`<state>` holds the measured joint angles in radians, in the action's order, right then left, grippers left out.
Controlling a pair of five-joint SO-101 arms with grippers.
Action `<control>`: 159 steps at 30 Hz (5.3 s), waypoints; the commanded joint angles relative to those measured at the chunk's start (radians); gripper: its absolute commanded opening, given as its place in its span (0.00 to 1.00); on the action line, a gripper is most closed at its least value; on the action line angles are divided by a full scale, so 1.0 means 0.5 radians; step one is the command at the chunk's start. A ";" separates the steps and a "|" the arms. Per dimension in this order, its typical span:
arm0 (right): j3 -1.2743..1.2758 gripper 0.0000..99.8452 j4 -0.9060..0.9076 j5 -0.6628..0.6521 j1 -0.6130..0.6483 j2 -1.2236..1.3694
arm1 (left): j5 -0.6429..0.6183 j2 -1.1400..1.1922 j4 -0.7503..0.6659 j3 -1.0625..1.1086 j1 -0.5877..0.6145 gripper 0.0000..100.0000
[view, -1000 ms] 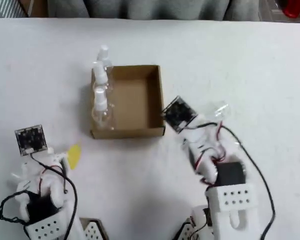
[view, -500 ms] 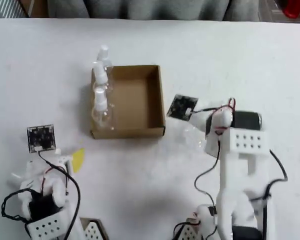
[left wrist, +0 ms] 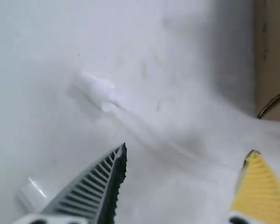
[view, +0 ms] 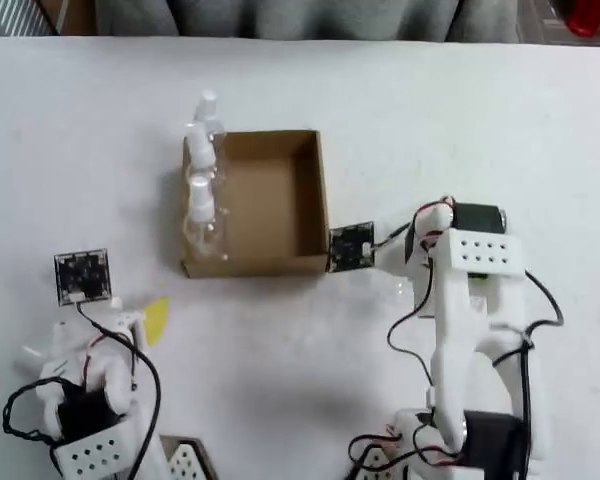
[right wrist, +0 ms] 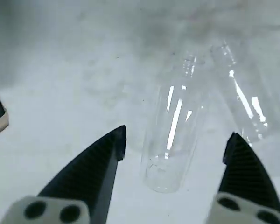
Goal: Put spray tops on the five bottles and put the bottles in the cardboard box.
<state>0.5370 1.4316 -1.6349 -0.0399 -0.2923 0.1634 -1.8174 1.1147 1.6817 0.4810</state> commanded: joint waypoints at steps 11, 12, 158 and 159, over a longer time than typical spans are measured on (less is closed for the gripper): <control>0.046 0.25 -0.253 -0.015 0.014 0.140 | 0.018 -0.023 -0.061 -0.003 -0.023 0.36; 0.089 0.25 -0.308 -0.018 0.014 0.140 | 0.018 -0.023 -0.061 -0.003 -0.023 0.36; -0.792 0.02 -0.222 1.160 -1.435 0.674 | 0.021 -0.023 -0.058 -0.003 -0.023 0.36; -0.847 0.02 -0.127 1.224 -1.422 0.674 | 0.021 -0.023 -0.058 -0.003 -0.026 0.36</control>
<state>0.2240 1.2474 -1.1285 -0.7549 0.0621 0.1634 -1.8174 1.1147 1.6817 0.4810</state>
